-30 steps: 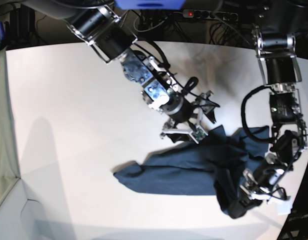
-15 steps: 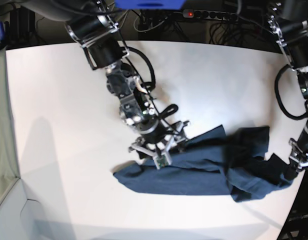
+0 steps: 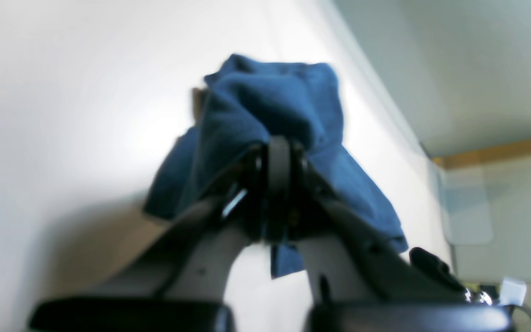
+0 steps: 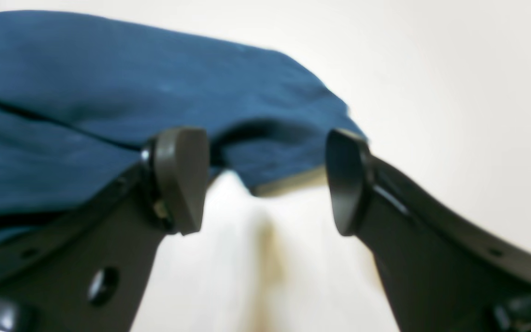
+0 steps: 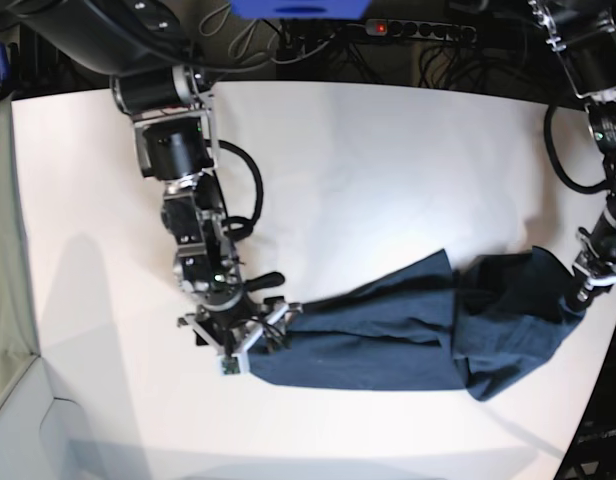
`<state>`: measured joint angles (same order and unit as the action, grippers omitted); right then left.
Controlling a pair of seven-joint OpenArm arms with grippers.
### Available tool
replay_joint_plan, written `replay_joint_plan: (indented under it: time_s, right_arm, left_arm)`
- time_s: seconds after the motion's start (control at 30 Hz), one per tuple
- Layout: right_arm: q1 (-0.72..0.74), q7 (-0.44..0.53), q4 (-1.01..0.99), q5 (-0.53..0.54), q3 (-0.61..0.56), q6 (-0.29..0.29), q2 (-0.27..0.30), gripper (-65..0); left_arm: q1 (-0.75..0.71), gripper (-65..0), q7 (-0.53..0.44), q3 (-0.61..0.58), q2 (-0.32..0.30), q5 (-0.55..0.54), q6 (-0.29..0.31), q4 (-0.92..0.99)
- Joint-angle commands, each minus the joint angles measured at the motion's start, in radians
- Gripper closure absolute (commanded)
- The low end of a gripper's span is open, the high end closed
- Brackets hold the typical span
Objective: Layout the t-shirt on the table in an organized manner, then fold the t-shirt properly
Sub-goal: 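Lower the right gripper onto the shirt edge and grasp it, then lift the shirt with both grippers and stretch it between them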
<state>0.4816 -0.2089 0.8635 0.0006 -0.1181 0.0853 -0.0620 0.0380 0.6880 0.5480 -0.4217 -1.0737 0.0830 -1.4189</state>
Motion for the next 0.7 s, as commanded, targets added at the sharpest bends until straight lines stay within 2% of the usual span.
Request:
replay_joint_plan:
  time_s: [0.0,0.3,0.47,0.67]
  right_arm:
    - [0.036,0.027,0.000,0.000,0.013,0.003,0.000,-36.0]
    - [0.127,0.038,-0.151,0.000,0.028,0.003,0.008,-36.1]
    - [0.139,0.177,-0.234,0.000,0.022,0.003,-0.011,-36.0]
    - [0.148,0.263,-0.344,0.000,0.022,0.003,-0.025,-35.8]
  left_arm:
    - [-0.010,-0.2,-0.009,0.007,-0.022,-0.012,0.008,-0.035]
    - [-0.083,-0.2,-0.008,0.007,0.017,-0.010,0.008,-0.115]
    - [-0.108,-0.2,-0.008,0.004,0.019,-0.010,0.008,-0.125]
    - [-0.120,-0.2,-0.008,0.005,0.017,-0.010,0.008,-0.124]
